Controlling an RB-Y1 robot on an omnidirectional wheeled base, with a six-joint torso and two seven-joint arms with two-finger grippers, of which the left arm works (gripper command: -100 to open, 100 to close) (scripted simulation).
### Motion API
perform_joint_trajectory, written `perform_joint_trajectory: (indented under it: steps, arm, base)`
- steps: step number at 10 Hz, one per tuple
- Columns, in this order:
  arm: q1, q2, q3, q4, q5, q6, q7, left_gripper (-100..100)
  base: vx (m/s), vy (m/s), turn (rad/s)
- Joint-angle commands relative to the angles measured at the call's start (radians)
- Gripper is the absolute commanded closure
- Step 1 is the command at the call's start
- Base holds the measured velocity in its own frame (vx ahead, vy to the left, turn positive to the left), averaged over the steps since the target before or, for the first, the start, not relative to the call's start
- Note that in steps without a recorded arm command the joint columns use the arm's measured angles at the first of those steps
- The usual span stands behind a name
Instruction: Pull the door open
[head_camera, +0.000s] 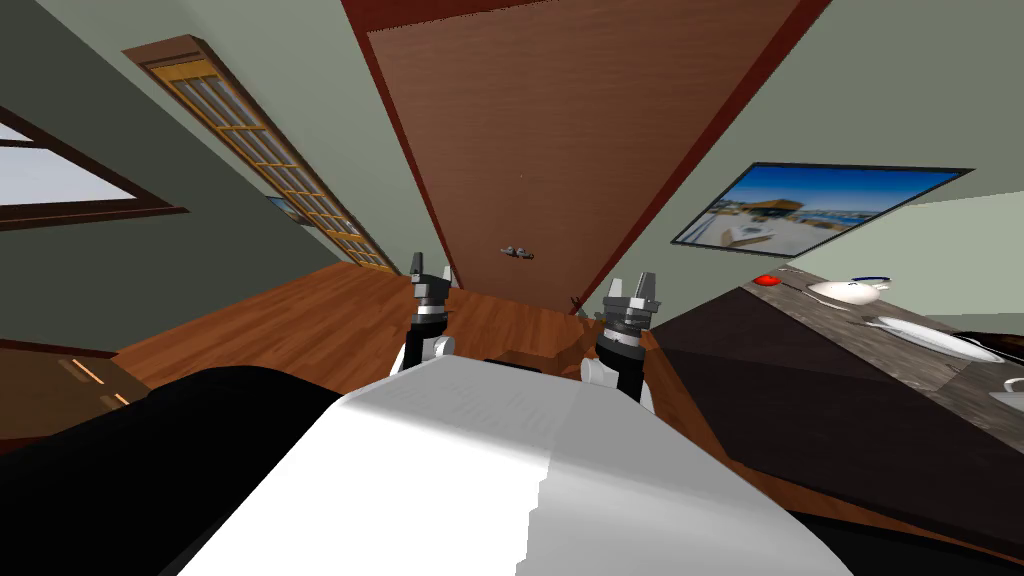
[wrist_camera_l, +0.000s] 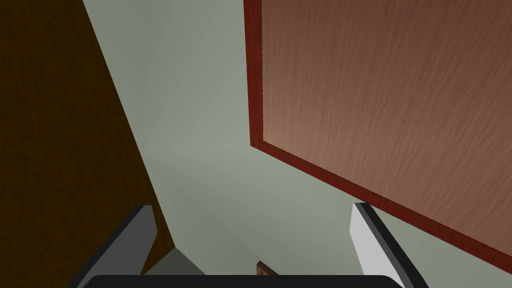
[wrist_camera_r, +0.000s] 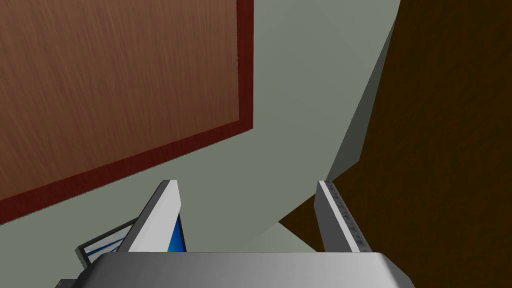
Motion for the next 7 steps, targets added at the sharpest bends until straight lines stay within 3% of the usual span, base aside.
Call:
perform_joint_trajectory:
  steps: [1,4,7]
  arm:
    - [-0.007,0.010,0.001,0.029,0.000,-0.008,0.002,-100]
    - [-0.020,0.026,0.004,0.077,0.001,-0.022,0.005,-100]
    - [-0.042,0.052,0.008,0.164,0.003,-0.048,0.010,-100]
  base:
    - [0.103,-0.097,-0.053]
    - [0.084,0.015,-0.031]
    - [0.117,0.005,-0.052]
